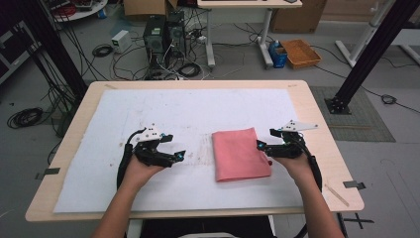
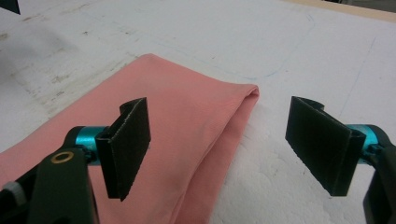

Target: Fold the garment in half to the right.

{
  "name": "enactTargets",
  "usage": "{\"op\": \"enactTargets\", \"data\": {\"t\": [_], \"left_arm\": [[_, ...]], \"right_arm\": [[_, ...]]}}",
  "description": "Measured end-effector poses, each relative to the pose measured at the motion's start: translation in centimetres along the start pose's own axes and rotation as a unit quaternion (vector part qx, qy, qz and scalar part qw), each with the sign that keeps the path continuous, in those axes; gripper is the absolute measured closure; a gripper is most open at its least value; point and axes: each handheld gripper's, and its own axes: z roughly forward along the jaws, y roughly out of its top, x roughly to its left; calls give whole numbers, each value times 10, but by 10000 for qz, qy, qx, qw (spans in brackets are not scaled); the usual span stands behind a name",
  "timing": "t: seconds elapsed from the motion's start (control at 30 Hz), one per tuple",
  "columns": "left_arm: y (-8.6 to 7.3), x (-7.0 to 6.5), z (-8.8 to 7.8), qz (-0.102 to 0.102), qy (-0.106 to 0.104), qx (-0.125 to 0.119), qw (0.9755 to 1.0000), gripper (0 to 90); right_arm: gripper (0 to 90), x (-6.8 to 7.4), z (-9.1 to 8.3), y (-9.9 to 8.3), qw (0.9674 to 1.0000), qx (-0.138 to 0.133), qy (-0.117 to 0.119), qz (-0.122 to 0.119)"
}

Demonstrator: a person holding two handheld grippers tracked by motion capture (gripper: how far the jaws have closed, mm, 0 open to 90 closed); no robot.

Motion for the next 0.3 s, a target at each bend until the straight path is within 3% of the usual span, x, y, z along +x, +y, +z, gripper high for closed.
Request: {"op": "enactTargets", "data": {"t": [0.3], "left_arm": [[0,1,1,-65,29,-8,10000,185]], "right_arm": [[220,-1,0,0,10000,8,1,30]]}}
